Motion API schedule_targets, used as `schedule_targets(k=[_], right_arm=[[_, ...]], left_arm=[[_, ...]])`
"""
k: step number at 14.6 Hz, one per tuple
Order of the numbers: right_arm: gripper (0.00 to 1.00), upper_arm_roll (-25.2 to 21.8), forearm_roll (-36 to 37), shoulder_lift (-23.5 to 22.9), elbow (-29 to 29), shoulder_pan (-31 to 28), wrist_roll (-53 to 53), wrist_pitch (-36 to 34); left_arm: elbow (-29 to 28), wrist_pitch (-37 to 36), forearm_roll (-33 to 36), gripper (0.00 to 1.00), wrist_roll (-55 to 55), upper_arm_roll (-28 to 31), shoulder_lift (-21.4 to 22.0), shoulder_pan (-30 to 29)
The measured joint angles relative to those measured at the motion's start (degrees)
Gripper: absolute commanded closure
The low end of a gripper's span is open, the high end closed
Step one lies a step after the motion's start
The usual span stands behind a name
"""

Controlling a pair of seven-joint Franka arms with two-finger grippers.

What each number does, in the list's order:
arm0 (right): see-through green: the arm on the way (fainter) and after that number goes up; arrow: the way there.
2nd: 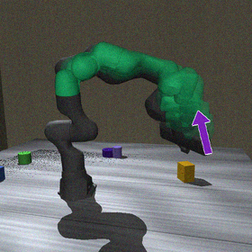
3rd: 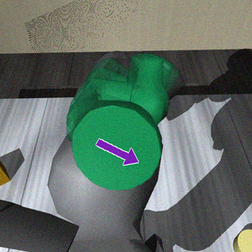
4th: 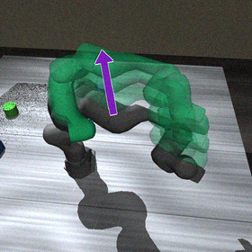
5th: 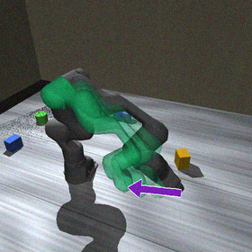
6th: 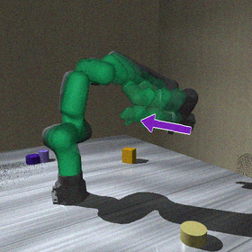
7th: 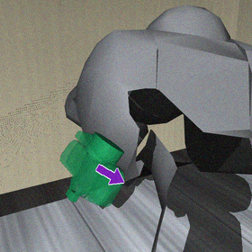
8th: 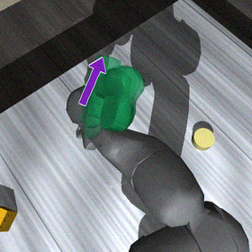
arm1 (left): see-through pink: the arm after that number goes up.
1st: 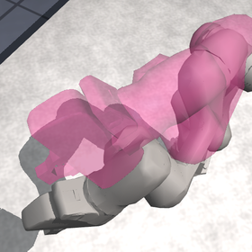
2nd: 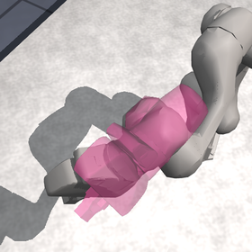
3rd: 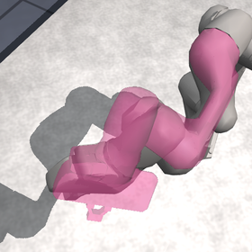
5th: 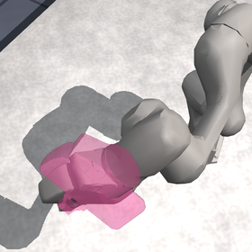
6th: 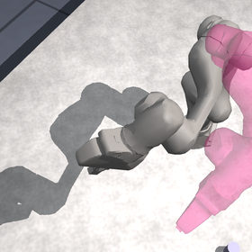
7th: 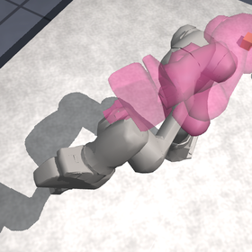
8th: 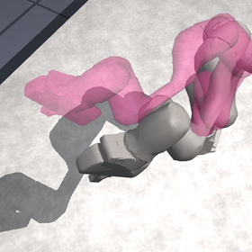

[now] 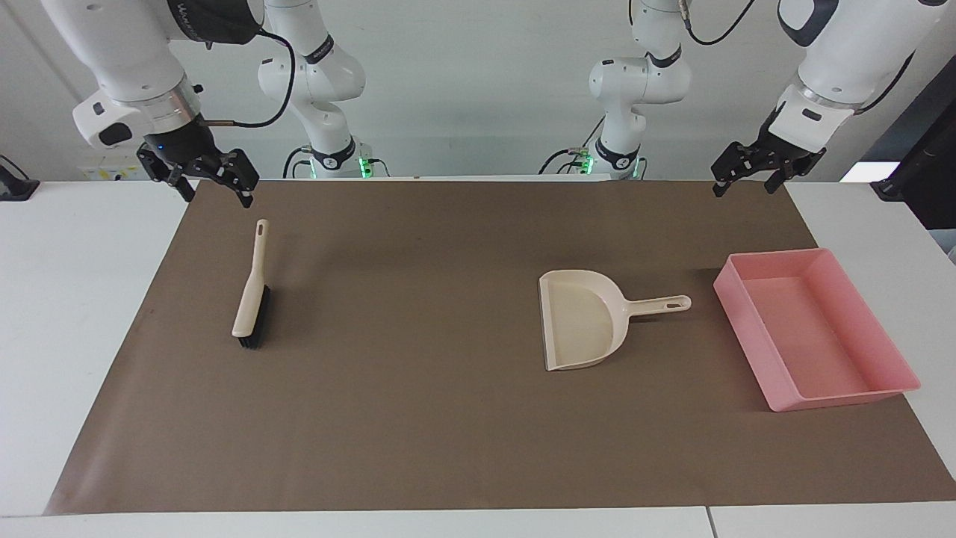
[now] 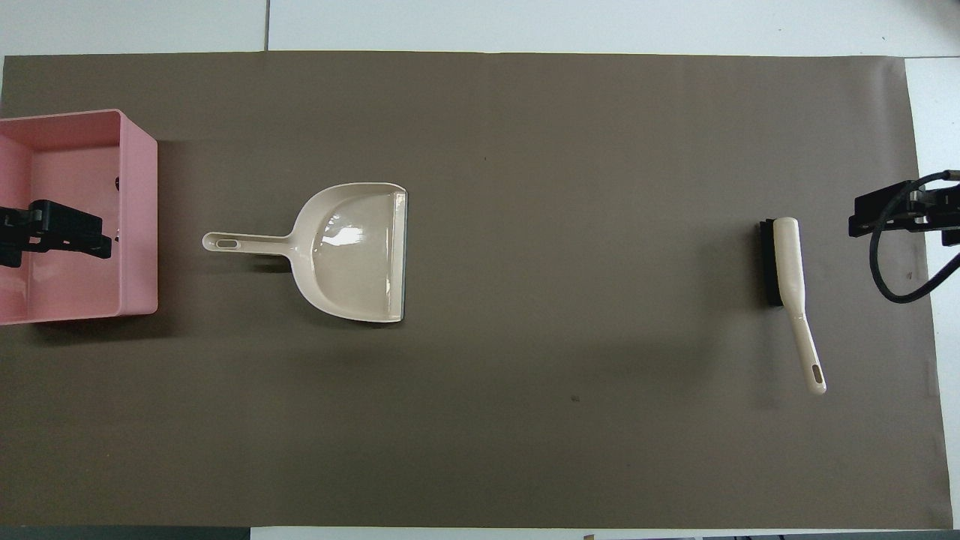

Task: Clean e-waste and dump in bin

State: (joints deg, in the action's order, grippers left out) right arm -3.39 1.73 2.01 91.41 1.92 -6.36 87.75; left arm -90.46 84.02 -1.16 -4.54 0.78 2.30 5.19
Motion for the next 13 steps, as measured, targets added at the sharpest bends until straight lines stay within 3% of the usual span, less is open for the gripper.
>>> schedule_targets(k=[13], right_arm=[[0.00, 0.0, 0.0, 0.0, 0.0, 0.0, 0.0, 0.0]], left_arm=[[-0.8, -0.4, 0.0, 0.00, 2.7, -1.5, -0.1, -1.3]])
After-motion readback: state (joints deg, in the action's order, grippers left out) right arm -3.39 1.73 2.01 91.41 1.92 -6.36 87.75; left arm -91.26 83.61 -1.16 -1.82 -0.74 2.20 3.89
